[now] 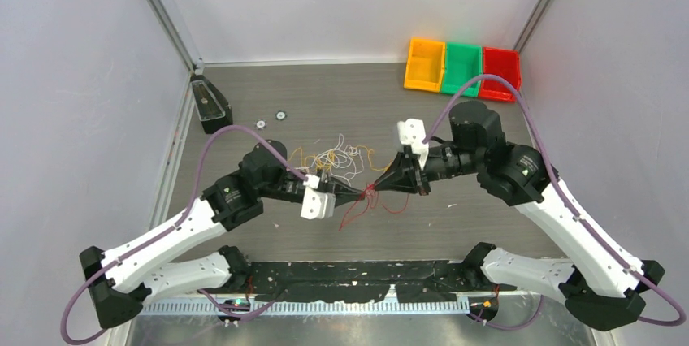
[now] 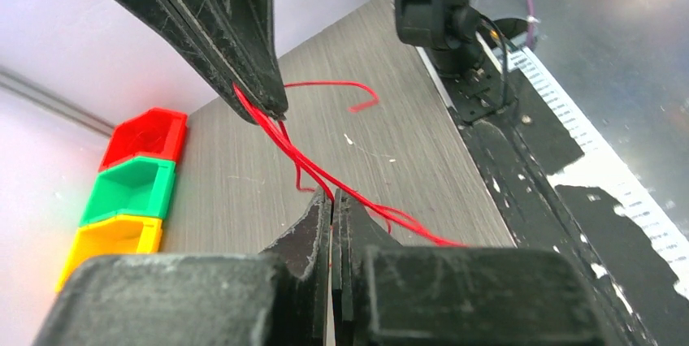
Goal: Untangle the cables
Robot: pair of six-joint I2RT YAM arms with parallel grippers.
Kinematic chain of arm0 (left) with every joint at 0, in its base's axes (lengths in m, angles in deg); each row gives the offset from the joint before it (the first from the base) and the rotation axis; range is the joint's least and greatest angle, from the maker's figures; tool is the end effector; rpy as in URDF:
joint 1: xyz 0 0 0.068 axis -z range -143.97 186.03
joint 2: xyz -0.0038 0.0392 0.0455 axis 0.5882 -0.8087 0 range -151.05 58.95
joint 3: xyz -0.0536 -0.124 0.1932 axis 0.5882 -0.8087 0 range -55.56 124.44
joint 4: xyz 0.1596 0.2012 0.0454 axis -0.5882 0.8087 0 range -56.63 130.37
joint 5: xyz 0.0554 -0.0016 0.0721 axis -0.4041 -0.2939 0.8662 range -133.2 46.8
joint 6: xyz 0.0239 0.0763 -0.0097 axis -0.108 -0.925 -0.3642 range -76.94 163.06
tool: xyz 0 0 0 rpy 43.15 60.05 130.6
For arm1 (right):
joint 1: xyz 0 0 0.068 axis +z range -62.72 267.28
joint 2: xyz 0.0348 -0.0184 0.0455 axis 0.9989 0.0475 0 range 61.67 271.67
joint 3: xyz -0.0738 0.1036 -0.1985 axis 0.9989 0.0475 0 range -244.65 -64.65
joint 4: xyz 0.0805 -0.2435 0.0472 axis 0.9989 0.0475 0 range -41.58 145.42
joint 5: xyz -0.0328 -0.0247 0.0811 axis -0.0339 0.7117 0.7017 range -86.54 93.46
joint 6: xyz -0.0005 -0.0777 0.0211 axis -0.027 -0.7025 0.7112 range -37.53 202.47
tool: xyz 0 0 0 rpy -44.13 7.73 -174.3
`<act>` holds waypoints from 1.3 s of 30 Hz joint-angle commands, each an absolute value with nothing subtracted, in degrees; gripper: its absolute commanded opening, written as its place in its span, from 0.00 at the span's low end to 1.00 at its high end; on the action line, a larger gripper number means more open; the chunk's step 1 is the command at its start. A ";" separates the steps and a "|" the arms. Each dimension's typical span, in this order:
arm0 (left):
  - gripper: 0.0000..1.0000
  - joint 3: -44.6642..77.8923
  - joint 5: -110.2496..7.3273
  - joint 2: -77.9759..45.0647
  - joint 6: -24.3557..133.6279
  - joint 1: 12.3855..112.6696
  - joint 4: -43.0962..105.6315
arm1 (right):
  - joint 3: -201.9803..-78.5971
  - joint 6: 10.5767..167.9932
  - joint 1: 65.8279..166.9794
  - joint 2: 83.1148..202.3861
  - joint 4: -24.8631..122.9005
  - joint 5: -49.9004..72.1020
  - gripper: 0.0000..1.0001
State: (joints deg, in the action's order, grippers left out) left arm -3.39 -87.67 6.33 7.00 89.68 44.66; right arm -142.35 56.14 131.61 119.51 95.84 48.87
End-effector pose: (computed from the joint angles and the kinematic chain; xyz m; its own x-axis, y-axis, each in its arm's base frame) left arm 0.1084 -0.2294 0.3256 0.4801 0.0563 -0.8754 0.8643 -0.2010 0.4611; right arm 0.1215 0.1880 0.3869 0.1213 -0.3167 -0.9407 -0.9912 -0.0887 -0.0979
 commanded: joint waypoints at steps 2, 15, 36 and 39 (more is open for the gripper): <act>0.00 -1.45 -81.14 1.26 17.48 89.73 35.79 | -137.52 81.39 129.44 117.44 69.07 54.38 0.05; 0.39 -6.49 -61.98 3.40 32.62 85.11 27.17 | -128.72 94.32 128.73 113.33 51.26 37.87 0.05; 1.00 -4.55 -78.26 7.21 38.26 69.27 25.54 | -126.96 83.99 119.18 113.09 59.19 21.99 0.05; 0.99 -5.72 -77.89 7.34 39.21 69.30 25.60 | -127.53 84.00 110.56 116.24 59.83 25.01 0.05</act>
